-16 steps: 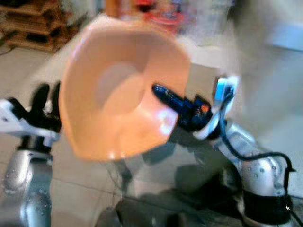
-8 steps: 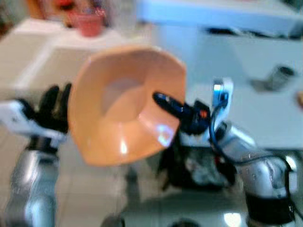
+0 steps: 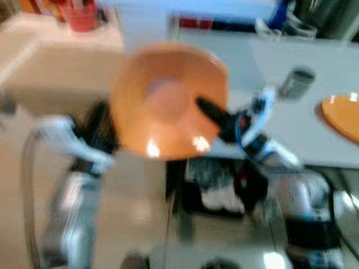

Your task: Setting the table

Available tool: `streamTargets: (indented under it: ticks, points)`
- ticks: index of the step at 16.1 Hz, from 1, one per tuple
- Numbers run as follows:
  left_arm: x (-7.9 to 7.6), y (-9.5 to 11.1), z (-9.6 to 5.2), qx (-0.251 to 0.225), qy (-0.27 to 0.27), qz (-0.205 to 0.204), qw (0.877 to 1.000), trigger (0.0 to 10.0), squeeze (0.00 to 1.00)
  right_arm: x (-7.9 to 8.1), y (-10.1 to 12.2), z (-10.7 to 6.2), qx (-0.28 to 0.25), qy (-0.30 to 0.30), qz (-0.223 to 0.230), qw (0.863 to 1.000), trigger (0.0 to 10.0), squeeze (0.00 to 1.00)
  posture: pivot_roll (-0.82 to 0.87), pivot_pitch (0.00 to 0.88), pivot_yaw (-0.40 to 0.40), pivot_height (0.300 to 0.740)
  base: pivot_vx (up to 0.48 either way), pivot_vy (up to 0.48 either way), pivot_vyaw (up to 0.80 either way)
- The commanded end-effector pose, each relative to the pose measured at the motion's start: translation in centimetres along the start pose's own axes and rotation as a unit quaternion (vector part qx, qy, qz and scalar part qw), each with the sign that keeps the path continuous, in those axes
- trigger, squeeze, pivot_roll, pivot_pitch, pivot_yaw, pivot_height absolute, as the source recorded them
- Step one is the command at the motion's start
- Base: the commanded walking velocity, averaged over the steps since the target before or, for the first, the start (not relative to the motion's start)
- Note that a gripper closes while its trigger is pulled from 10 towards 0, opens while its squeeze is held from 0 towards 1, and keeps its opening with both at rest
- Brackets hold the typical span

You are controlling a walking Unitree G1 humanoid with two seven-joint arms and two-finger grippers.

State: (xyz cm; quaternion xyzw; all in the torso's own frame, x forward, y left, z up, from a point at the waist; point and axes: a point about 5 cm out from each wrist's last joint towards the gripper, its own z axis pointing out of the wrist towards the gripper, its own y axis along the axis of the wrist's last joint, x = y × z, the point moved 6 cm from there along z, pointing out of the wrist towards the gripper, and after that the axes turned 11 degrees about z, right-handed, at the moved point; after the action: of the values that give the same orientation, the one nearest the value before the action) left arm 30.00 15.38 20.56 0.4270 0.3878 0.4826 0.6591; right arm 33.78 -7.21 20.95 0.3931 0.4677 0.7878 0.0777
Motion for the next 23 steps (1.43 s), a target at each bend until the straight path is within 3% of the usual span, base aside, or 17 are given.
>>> streamTargets:
  ticks: [1,4,8,15,19,20,23]
  points:
    - [-0.4,0.5,0.3,-0.009,-0.01,0.007,1.0,10.0,0.0,0.4,1.3,0.5,-0.03,0.0,-0.013,0.999,10.0,0.0,-0.08,0.112,-0.004,0.74,0.0,-0.45,0.8]
    - [-1.4,0.3,0.7,-0.008,-0.026,0.006,1.0,10.0,0.0,-1.8,1.7,0.7,-0.047,-0.068,-0.018,0.996,10.0,0.0,-0.09,0.112,-0.003,0.74,0.0,-0.45,0.0]
    - [-1.7,0.2,0.8,-0.009,-0.03,0.008,0.999,10.0,0.0,-2.7,2.5,0.7,-0.071,-0.097,-0.016,0.993,10.0,0.0,-0.09,0.113,-0.002,0.74,0.0,-0.45,0.0]
    - [-2.0,0.1,1.1,-0.008,-0.037,0.009,0.999,10.0,0.0,-6.1,4.5,-0.1,-0.117,-0.203,-0.025,0.972,10.0,0.0,-0.09,0.116,0.0,0.74,0.0,-0.449,0.0]
    - [-1.7,-0.2,1.2,-0.001,-0.028,0.016,0.999,10.0,0.0,-6.7,4.6,0.0,-0.113,-0.227,-0.037,0.967,10.0,0.0,-0.09,0.118,0.001,0.74,0.0,-0.446,-0.4]
    - [-1.0,-0.8,1.4,0.016,-0.003,0.017,1.0,10.0,0.0,-6.6,4.5,0.1,-0.113,-0.227,-0.041,0.966,10.0,0.0,-0.09,0.121,0.002,0.74,0.0,0.0,0.0]
    - [-0.7,-0.6,1.5,0.012,0.005,0.028,1.0,10.0,0.0,-6.5,4.0,0.4,-0.098,-0.227,-0.042,0.968,10.0,0.0,-0.09,0.122,-0.001,0.74,0.134,0.0,-0.27]
